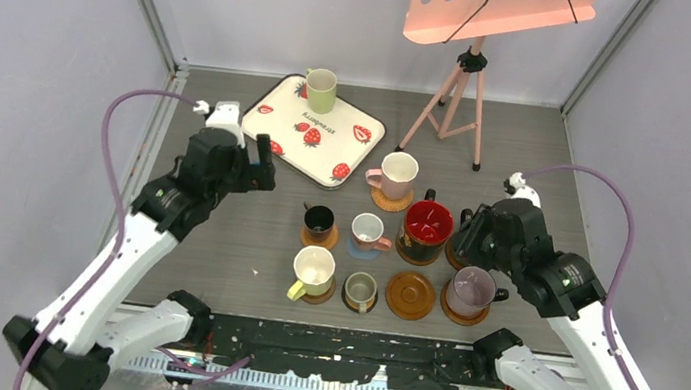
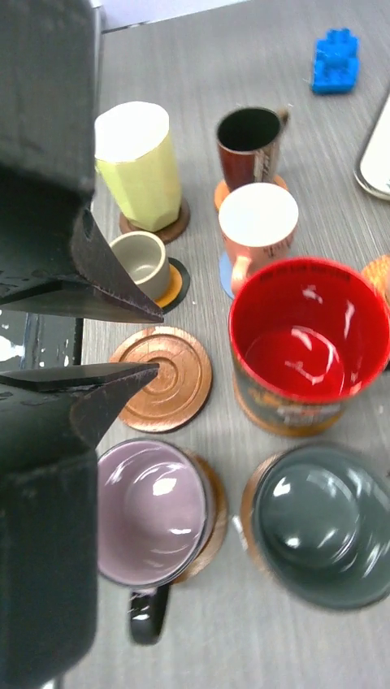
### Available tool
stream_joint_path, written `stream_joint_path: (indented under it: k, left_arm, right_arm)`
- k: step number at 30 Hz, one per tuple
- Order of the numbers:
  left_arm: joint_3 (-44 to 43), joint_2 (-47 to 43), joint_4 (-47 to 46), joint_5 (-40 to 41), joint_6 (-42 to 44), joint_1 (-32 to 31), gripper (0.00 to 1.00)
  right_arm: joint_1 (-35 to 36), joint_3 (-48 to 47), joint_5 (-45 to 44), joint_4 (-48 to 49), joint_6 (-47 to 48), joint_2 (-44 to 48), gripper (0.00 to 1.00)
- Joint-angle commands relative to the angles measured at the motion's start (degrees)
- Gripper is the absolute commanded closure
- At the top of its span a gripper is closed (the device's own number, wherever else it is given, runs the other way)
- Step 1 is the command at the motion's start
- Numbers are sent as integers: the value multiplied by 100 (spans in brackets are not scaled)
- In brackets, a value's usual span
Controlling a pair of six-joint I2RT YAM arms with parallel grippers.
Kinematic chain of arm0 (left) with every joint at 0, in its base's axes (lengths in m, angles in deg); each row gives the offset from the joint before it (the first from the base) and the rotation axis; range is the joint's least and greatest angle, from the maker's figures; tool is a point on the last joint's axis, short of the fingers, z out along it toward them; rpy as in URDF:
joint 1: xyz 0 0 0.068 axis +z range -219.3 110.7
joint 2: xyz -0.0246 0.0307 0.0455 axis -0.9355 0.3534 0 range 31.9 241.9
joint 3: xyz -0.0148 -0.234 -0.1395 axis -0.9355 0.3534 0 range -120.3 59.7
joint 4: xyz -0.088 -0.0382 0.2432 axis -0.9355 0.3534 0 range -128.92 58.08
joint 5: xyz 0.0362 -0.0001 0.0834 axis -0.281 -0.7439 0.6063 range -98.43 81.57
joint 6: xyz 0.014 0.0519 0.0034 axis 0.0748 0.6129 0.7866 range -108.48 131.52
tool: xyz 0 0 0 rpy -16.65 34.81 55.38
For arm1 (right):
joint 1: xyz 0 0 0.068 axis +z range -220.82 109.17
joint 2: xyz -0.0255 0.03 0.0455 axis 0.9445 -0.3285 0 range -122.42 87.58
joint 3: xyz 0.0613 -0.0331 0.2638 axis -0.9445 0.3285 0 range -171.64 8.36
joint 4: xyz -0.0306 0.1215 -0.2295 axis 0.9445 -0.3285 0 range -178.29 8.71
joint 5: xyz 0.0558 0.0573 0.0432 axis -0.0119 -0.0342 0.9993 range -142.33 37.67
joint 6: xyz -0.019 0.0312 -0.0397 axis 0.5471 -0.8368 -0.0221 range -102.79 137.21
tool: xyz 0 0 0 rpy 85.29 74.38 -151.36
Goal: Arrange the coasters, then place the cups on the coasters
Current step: Place the cup on the coaster, then pick up the cup from the tray.
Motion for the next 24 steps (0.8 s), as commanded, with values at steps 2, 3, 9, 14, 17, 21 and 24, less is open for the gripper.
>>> stream_joint_path:
  k: [2,3,9,14,17,21,24]
  left_arm:
    - [-962,1392,-467,-11,-153,327,0]
    - [-1291,1775,-407,-20,-211,438,0]
    - [-2598,3324,-678,-378,-845,938,5]
    - [-3692,4574,-896,-342,-971,1203,10]
    - [-4211,5206,-1061,-549,-1245,1365,13]
    - [-4794,6033,-1545,-1019,-1626,1496,18]
    - [-5601,6747,-1373,-1198,-1687,1504,21]
  right_arm:
    - [-15,111,996,1237,1181,-74,67]
    - [-14,113,1145,1309,1307,-66,63]
    - [-14,-156,1494,1337,1719,-10,45]
    - [-14,-211,1319,1386,1693,231,21]
    - [-9,-241,1353,1554,1594,363,7]
    - [-14,-312,1367,1518,1512,364,3]
    - [-14,-347,1363,1453,1488,315,4]
